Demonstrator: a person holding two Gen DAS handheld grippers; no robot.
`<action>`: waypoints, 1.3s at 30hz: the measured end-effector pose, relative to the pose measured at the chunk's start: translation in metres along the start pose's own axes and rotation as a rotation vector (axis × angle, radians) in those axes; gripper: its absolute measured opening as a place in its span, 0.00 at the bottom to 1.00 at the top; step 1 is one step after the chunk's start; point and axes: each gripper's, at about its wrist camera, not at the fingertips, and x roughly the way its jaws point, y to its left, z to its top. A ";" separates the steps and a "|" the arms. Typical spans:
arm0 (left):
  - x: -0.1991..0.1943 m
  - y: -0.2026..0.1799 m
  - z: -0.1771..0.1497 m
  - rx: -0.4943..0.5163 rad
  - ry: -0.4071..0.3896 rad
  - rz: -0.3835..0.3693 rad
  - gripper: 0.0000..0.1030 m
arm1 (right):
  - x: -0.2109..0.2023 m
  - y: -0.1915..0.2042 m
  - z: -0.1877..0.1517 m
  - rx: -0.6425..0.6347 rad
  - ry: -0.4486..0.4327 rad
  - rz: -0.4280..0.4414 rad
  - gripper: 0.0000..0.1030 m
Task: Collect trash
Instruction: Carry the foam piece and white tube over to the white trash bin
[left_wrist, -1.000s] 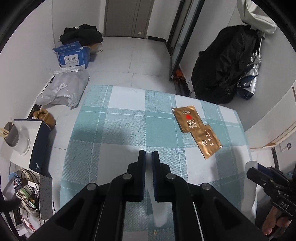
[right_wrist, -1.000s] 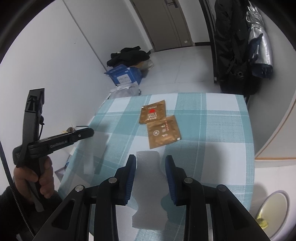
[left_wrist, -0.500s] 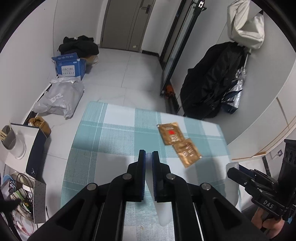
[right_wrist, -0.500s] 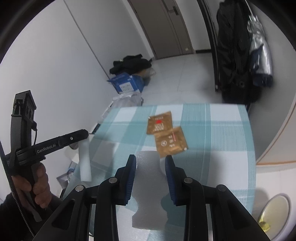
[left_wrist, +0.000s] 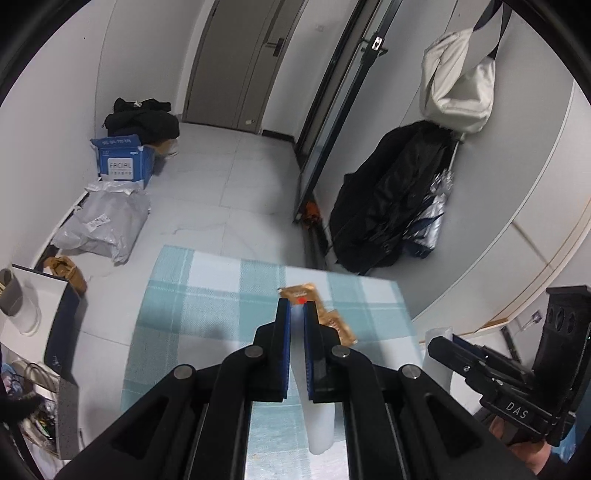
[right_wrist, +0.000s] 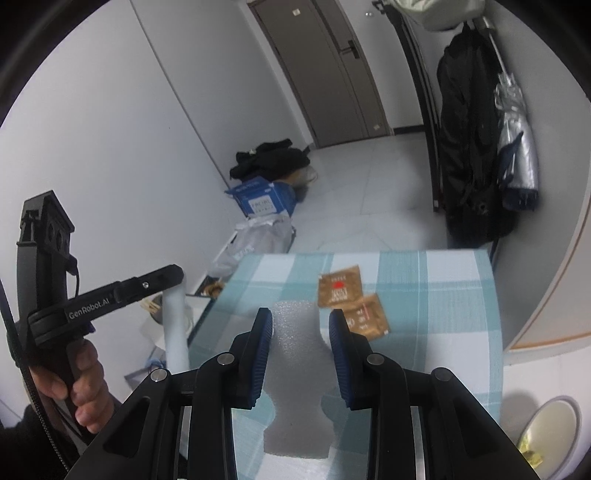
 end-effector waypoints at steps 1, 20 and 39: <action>-0.002 0.000 0.001 -0.004 -0.007 -0.004 0.02 | -0.004 0.001 0.002 0.000 -0.008 0.001 0.30; -0.022 -0.113 0.037 0.165 -0.108 -0.186 0.02 | -0.120 -0.043 0.043 0.039 -0.219 -0.055 0.29; 0.032 -0.277 0.025 0.447 0.000 -0.426 0.02 | -0.242 -0.180 0.008 0.303 -0.383 -0.254 0.30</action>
